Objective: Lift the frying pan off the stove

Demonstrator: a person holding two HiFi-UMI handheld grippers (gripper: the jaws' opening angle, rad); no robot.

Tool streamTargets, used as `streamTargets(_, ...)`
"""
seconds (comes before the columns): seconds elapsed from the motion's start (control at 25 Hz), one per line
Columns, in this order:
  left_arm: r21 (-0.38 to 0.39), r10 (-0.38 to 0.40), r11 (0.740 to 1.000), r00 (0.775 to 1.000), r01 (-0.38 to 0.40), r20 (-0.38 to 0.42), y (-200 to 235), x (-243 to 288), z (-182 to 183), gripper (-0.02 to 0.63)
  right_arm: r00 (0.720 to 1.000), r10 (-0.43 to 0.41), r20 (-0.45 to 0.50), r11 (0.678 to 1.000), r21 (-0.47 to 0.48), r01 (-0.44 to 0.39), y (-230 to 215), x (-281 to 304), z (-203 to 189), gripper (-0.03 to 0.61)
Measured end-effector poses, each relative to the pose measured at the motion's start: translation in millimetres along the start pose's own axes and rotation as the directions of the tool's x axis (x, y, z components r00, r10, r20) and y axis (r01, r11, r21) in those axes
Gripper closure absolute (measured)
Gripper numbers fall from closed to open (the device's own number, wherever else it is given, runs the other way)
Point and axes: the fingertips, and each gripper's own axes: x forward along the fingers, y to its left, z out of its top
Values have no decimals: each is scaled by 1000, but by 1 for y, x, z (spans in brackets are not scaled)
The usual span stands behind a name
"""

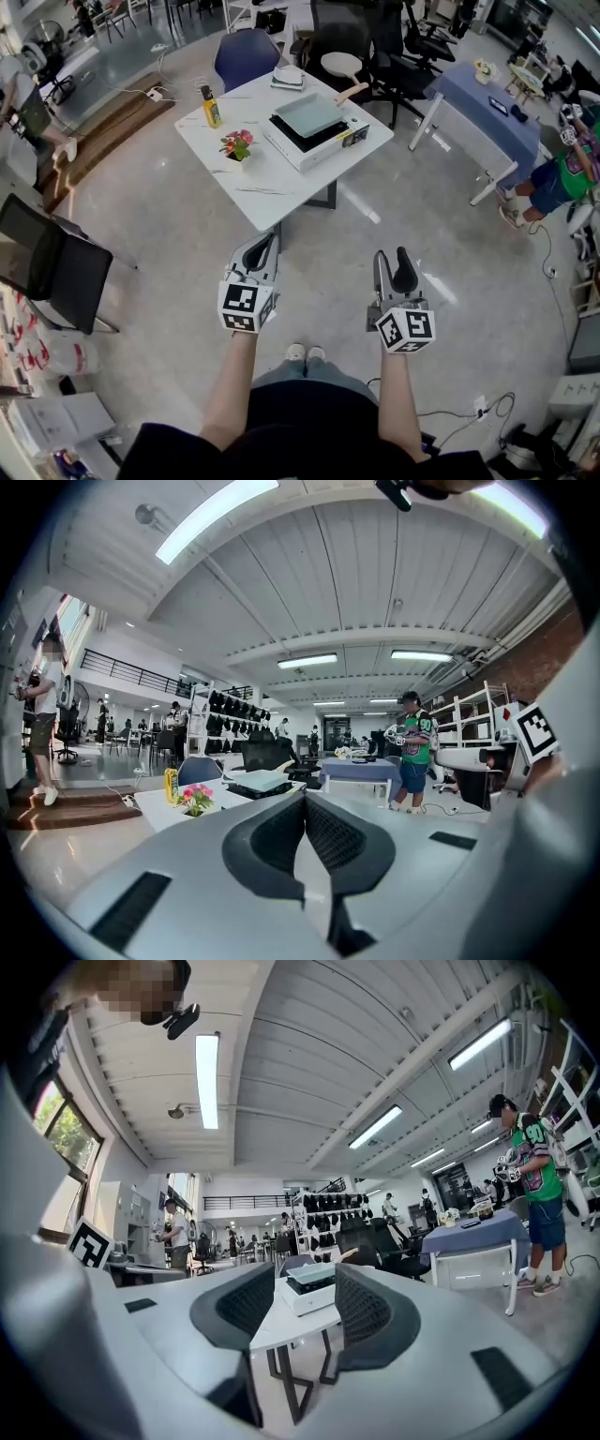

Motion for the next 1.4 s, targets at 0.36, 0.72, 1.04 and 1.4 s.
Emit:
streamTargets(0.36,-5,0,1000,1000,1,16,18,-13,-9,594,999,-35,24,999,6,35,5,-4,-3,377)
streamTargets(0.72,12,-3,1000,999,3,35,31,-2,0,594,997,-49,60,998,31,48,-4,8,4,377)
streamTargets(1.04,16,3,1000,999,-4,53,44,39,14,594,995,-48,83,999,29,46,-29,49,19,377)
streamTargets(1.4,-2,50,999,998,-50,44,64,132,10,594,998,-1,61,999,51,-2,-89,140,6,377)
